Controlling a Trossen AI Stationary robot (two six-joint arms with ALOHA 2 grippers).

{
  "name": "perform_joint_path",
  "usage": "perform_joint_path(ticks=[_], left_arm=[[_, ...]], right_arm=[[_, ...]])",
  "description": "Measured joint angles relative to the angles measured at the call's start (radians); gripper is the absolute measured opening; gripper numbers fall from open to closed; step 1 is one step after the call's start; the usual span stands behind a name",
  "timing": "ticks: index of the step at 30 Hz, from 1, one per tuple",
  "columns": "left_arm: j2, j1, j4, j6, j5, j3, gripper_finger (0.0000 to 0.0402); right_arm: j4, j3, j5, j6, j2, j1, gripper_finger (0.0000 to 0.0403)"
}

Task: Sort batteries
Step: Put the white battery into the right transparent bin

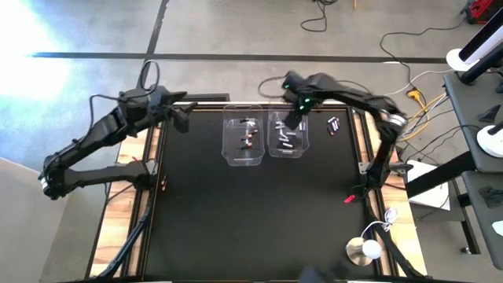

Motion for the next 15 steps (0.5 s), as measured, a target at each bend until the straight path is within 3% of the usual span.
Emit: perform_joint_path(ticks=[6, 11, 15], left_arm=[[-0.074, 0.000, -0.044, -0.014, 0.000, -0.024, 0.0254], [-0.081, 0.000, 0.005, -0.015, -0.045, -0.065, 0.0254], [-0.076, 0.000, 0.006, -0.015, -0.051, -0.083, 0.0254]], right_arm=[[-0.004, -0.039, 0.138, 0.254, -0.207, -0.100, 0.0190], [-0.011, -0.108, 0.131, 0.771, -0.202, -0.225, 0.0213], [0.033, -0.161, 0.152, 0.949, -0.179, -0.288, 0.0225]])
